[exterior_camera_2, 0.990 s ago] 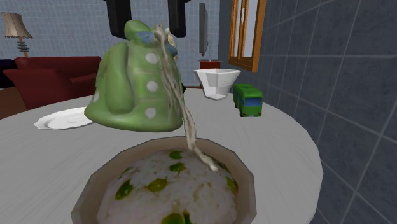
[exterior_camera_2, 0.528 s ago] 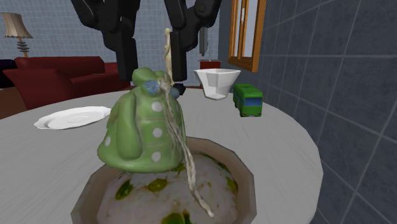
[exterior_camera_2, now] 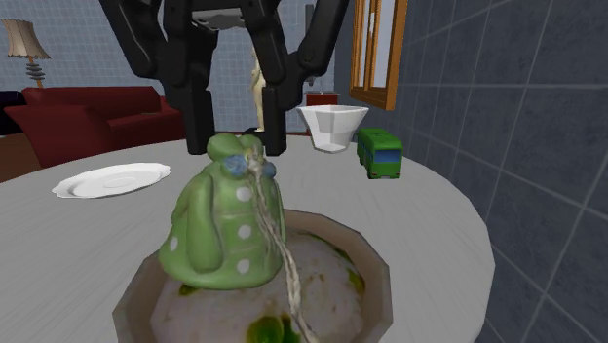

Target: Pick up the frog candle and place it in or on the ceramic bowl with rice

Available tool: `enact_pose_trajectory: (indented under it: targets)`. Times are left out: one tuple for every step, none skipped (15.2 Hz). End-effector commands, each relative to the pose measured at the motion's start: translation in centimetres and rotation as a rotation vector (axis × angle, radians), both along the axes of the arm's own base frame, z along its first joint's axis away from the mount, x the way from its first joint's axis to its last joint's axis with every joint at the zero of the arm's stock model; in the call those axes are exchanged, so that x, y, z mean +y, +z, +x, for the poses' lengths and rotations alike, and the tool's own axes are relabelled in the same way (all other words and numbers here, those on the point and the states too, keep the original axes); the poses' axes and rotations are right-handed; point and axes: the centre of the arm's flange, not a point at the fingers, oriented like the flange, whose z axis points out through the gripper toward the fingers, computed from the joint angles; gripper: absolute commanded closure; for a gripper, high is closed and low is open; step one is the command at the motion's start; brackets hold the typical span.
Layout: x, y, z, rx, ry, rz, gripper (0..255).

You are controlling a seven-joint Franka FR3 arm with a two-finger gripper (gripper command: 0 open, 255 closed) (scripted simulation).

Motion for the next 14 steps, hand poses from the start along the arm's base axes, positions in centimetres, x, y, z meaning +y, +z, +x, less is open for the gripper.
enact_pose_trajectory:
  targets:
    - [0.0, -0.2, 0.0, 0.004, 0.0, 0.0, 255]
    - [0.0, -0.2, 0.0, 0.004, 0.0, 0.0, 255]
    - [0.0, -0.2, 0.0, 0.004, 0.0, 0.0, 0]
    - [0.0, -0.2, 0.0, 0.004, 0.0, 0.0, 0]
    - [0.0, -0.2, 0.0, 0.004, 0.0, 0.0, 0]
    - [0.0, -0.2, 0.0, 0.004, 0.0, 0.0, 0]
    - [0.0, -0.2, 0.0, 0.004, 0.0, 0.0, 0]
    - [0.0, -0.2, 0.0, 0.004, 0.0, 0.0, 0]
    - [0.0, 1.1, 0.1, 0.004, 0.0, 0.0, 0]
    - [0.1, 2.4, 0.2, 0.004, 0.0, 0.0, 0]
    - [0.1, 3.7, 0.3, 0.004, 0.0, 0.0, 0]
    - [0.2, 4.8, 0.4, 0.004, 0.0, 0.0, 0]
    - [0.2, 4.8, 0.4, 0.004, 0.0, 0.0, 0]
    - [0.2, 4.8, 0.4, 0.004, 0.0, 0.0, 0]
